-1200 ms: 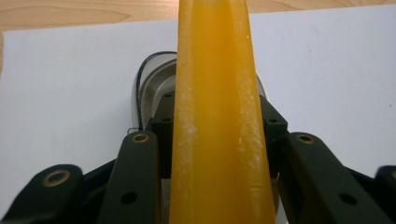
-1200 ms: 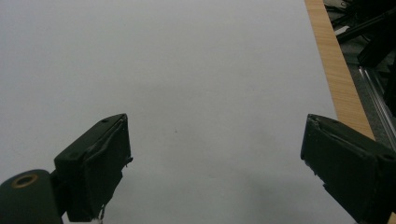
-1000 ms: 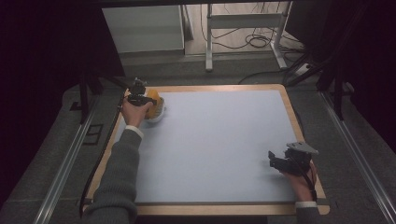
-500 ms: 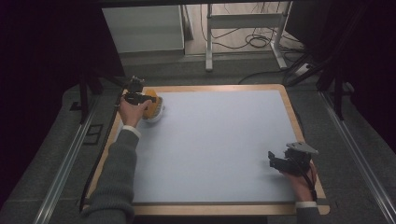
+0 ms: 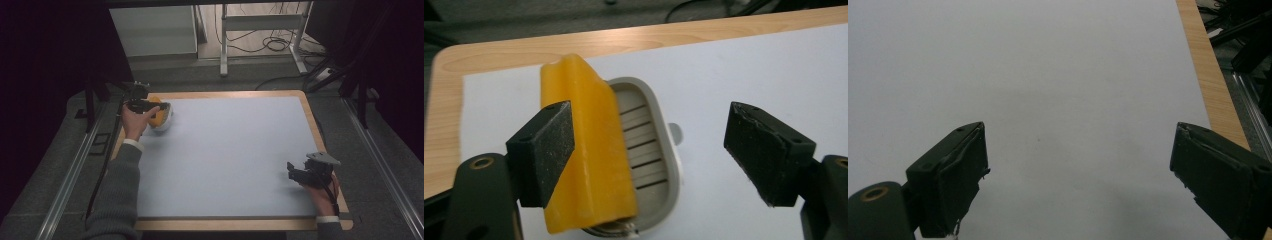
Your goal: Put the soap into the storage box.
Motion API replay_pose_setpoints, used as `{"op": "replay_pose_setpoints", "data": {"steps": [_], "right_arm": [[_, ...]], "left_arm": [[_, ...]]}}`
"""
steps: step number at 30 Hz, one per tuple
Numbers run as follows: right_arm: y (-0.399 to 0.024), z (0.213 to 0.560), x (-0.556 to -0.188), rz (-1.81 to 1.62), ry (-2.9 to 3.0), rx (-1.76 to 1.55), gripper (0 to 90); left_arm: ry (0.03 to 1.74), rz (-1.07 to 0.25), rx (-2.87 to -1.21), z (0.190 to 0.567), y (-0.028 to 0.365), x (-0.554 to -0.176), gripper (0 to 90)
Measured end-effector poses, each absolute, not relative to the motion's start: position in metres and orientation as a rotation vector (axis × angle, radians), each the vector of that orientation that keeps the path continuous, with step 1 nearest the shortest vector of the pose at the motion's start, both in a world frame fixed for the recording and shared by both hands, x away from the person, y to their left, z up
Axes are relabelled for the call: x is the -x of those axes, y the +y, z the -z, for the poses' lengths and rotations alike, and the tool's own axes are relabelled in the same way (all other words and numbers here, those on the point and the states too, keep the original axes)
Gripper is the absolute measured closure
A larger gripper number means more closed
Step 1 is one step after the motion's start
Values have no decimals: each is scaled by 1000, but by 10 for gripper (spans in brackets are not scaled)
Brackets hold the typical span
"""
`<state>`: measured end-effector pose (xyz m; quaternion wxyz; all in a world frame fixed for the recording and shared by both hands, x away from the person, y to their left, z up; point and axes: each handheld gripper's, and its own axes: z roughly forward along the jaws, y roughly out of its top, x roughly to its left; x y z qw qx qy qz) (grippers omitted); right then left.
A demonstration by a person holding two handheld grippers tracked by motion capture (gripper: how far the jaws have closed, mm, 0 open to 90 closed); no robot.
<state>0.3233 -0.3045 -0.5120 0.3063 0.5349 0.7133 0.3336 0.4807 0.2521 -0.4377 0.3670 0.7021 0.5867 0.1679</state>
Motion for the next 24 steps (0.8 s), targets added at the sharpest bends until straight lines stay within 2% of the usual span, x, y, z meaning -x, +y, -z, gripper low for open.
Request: {"op": "replay_pose_setpoints", "data": {"steps": [14,24], "right_arm": [[-304,511,-323,-880,1886,-1408,85],[-302,509,-322,-887,1891,-1392,85]], "left_arm": [[1276,-344,-1857,441,243,-427,217],[1180,-269,-1887,465,232,-378,214]]}}
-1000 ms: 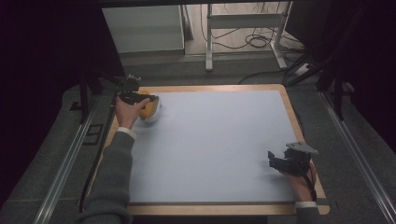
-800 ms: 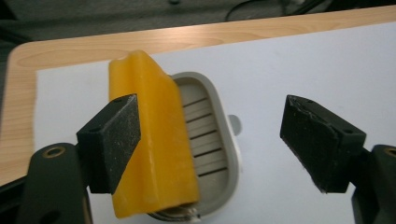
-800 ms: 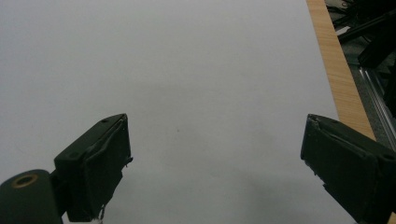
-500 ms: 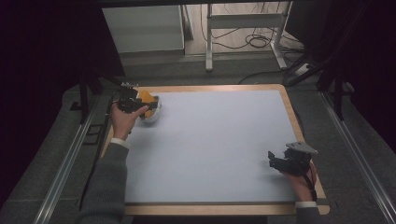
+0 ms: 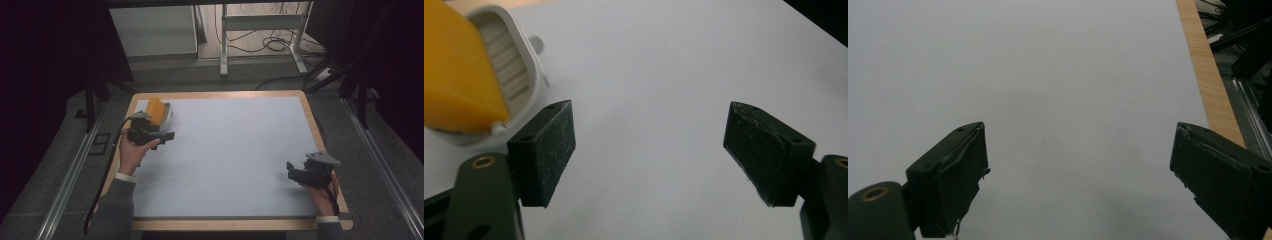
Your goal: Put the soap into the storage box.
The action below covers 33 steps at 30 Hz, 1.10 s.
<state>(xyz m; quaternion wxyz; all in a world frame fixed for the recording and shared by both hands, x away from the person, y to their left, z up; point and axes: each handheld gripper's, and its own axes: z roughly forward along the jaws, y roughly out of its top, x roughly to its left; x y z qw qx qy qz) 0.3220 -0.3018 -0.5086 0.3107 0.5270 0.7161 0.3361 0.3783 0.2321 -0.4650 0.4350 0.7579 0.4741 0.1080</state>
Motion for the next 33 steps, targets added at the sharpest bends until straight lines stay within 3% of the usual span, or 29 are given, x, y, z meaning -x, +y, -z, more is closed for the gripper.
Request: {"op": "replay_pose_setpoints", "data": {"steps": [16,33], "right_arm": [[-300,508,-322,-886,1901,-1377,85],[-299,508,-322,-892,1895,-1364,85]], "left_arm": [[1186,-213,-1878,512,239,-328,219],[1186,-261,-1890,511,238,-322,226]]}}
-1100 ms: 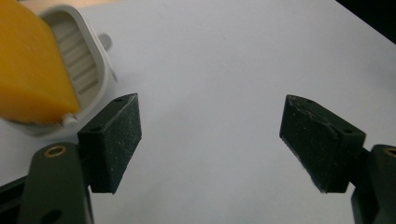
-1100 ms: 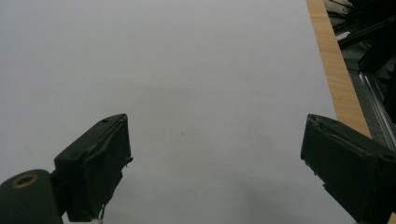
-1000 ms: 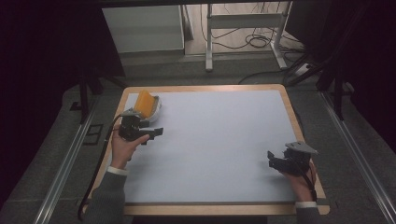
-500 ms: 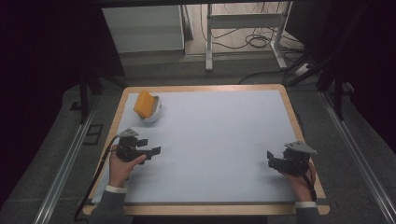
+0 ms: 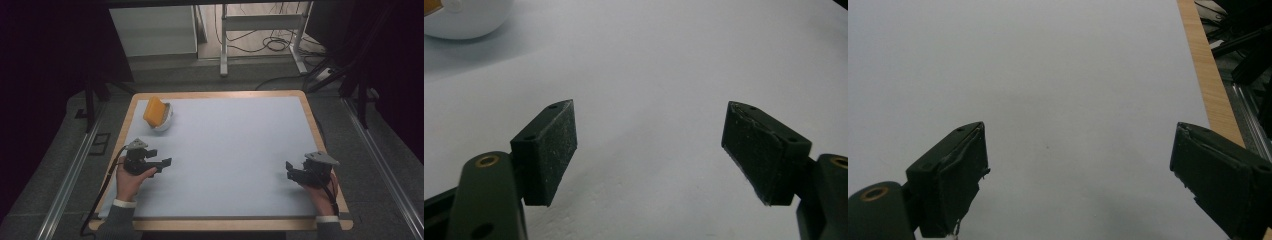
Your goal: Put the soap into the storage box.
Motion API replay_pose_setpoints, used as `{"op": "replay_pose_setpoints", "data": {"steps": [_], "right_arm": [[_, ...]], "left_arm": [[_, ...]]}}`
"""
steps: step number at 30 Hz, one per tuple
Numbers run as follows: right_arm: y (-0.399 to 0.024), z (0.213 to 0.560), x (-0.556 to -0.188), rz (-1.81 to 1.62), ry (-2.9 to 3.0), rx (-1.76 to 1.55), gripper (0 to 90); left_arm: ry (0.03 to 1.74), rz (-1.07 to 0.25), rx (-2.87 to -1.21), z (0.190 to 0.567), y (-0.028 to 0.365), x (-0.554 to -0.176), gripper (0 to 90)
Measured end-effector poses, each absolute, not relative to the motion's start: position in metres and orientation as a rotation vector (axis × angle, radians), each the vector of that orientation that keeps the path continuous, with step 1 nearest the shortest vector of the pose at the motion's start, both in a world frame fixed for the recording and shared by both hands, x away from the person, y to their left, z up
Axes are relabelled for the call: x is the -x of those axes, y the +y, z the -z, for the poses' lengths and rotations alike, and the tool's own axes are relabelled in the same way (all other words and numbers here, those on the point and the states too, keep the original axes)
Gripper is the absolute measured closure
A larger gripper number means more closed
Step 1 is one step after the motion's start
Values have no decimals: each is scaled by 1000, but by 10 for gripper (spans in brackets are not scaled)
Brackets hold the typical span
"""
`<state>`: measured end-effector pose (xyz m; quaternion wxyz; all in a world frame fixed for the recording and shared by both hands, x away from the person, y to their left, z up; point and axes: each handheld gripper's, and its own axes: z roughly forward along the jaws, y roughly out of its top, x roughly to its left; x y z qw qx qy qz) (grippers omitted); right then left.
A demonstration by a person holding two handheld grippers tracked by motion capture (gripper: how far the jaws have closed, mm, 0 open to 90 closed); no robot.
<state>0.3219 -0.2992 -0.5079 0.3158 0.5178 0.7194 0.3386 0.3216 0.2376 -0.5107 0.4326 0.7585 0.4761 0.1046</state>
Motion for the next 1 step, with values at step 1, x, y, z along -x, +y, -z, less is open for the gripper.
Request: {"op": "replay_pose_setpoints", "data": {"steps": [1], "right_arm": [[-299,508,-322,-892,1895,-1364,85]], "left_arm": [[1186,-261,-1890,511,238,-322,226]]}}
